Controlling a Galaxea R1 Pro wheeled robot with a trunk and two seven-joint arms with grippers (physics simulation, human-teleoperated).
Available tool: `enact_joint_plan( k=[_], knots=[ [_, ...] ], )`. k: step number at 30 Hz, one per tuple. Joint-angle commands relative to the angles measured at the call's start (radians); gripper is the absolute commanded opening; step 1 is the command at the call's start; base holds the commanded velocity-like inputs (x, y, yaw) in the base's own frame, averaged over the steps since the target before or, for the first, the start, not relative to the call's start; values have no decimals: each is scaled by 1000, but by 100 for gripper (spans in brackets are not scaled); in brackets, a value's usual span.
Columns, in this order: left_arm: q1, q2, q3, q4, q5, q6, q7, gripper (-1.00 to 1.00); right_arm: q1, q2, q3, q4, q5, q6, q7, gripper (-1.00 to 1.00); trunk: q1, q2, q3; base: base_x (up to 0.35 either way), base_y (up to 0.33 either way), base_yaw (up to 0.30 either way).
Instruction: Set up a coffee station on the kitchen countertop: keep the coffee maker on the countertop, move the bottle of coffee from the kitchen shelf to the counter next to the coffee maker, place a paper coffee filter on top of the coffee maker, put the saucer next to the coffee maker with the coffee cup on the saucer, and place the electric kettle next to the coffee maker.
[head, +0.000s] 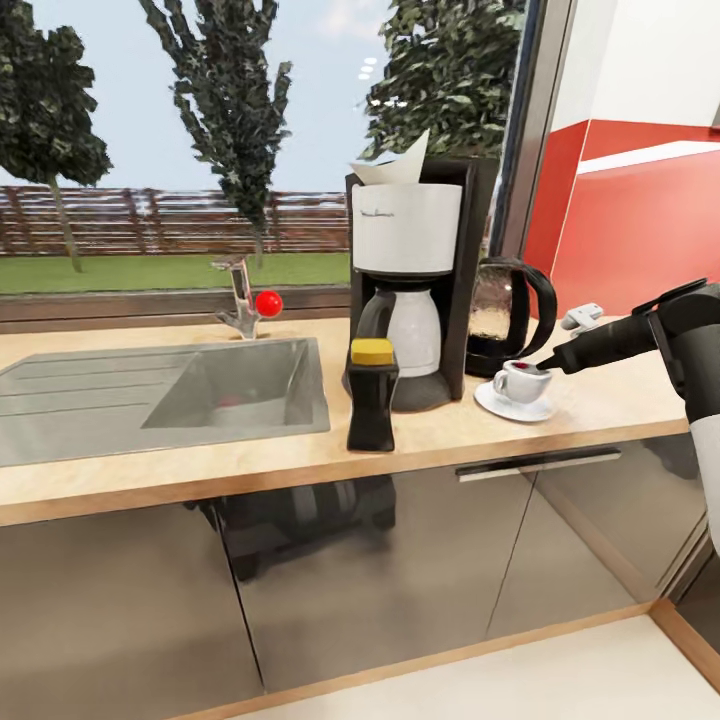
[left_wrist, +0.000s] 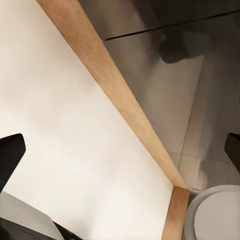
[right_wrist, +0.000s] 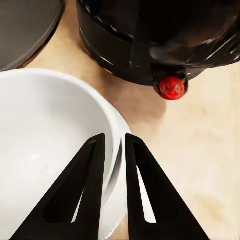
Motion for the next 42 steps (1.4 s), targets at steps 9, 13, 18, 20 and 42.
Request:
enact_joint_plan(
  k=[9, 13, 18, 20, 42],
  knots=[
    [1, 0, -3, -2, 3, -2, -1, 100, -1, 0, 0, -1, 10, 8, 11, -100, 0, 0, -1, 89, 0, 0],
    [1, 0, -3, -2, 3, -2, -1, 100, -1, 0, 0, -1, 10, 7, 11, -100, 0, 0, -1, 5, 0, 0],
    [1, 0, -3, -2, 3, -3, -1, 100, -1, -2, 0, -1, 11, 7, 11, -100, 0, 0, -1, 0, 0, 0],
    [1, 1, -3, -2, 3, -3, -1, 100, -1, -2, 0, -1, 11, 7, 11, -100, 0, 0, -1, 0, 0, 0],
    [1, 0, -3, -3, 3, -3, -1, 100, -1, -2, 0, -2, 11, 7, 11, -100, 8, -14, -7, 0, 0, 0]
  ],
)
